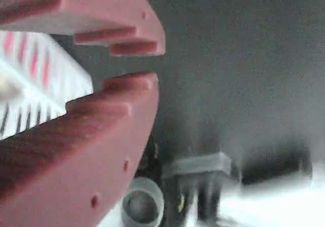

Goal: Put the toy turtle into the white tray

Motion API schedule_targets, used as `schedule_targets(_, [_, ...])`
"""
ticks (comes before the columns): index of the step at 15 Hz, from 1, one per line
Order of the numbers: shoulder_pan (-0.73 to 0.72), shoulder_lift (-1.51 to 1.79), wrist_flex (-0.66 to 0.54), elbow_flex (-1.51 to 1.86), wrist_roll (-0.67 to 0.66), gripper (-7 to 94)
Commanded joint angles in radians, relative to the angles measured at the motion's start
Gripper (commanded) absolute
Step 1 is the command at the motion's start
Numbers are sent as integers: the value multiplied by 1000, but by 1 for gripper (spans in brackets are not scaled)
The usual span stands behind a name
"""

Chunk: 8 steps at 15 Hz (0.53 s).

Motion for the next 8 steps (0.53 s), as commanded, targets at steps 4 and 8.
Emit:
schedule_targets(4, [-32,115,196,35,-12,0])
schedule_targets(8, [-23,117,233,127,-38,0])
